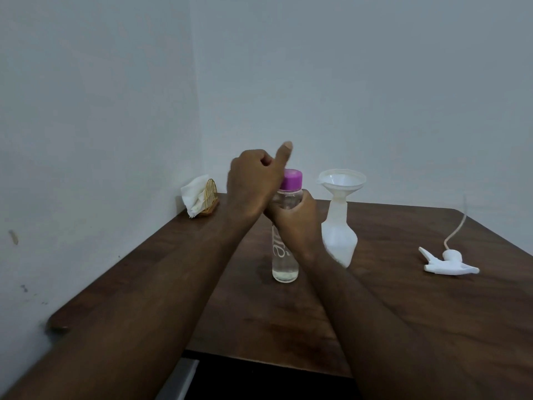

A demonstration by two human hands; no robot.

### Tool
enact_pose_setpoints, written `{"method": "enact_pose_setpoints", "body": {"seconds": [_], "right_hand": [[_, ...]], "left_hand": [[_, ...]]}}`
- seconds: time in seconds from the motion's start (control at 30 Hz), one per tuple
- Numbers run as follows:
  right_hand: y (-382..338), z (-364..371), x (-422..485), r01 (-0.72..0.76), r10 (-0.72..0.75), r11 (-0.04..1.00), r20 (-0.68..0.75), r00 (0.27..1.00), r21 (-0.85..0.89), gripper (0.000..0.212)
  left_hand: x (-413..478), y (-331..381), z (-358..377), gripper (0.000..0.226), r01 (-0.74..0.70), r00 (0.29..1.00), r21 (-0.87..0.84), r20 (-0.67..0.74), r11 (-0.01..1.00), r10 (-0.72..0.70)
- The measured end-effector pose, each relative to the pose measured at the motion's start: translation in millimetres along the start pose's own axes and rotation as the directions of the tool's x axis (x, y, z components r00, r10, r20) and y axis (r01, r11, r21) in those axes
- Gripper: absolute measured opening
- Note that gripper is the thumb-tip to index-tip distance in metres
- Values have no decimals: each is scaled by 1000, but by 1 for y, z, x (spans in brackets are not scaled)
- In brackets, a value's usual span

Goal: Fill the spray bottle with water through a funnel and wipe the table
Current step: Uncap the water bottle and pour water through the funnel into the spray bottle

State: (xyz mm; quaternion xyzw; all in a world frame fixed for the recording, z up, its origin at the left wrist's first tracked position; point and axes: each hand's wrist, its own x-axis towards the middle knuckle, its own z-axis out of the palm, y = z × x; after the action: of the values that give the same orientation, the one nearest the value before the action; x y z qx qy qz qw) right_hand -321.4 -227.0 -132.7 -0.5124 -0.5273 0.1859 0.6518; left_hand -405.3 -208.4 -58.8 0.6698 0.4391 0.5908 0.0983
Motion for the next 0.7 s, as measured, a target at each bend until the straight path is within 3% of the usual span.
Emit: {"method": "enact_pose_setpoints", "body": {"seconds": [0.07,0.17,0.2,0.3,0.4,0.47,0.6,0.7], "right_hand": [[1,-1,1,23,-23,1000,-23,999,0,40],[1,-3,4,7,-7,1000,-36,999,6,45],[2,-2,5,7,-7,1000,-31,999,10,46],[3,-1,4,13,-12,999,-33,999,31,44],[6,-1,4,36,-35,999,-44,998,15,43],[6,-1,4,44,-43,999,-37,998,13,44],[7,-1,6,48,-47,998,-28,999,39,50],[9,-1,7,36,-35,999,-45,998,21,48]], "left_hand": [[8,-5,-6,57,75,996,-105,48,992,-70],[5,2,-7,55,293,905,-306,395,906,-159],[2,3,-6,53,317,886,-328,438,890,-154],[-5,-3,-5,44,272,951,-402,250,874,-181],[-6,-14,-8,42,263,964,-419,82,869,-252],[-5,-13,-10,39,282,959,-425,157,860,-236],[-8,-1,-8,48,413,883,-475,419,777,-213],[-7,-3,-6,39,356,928,-481,284,801,-241]]}}
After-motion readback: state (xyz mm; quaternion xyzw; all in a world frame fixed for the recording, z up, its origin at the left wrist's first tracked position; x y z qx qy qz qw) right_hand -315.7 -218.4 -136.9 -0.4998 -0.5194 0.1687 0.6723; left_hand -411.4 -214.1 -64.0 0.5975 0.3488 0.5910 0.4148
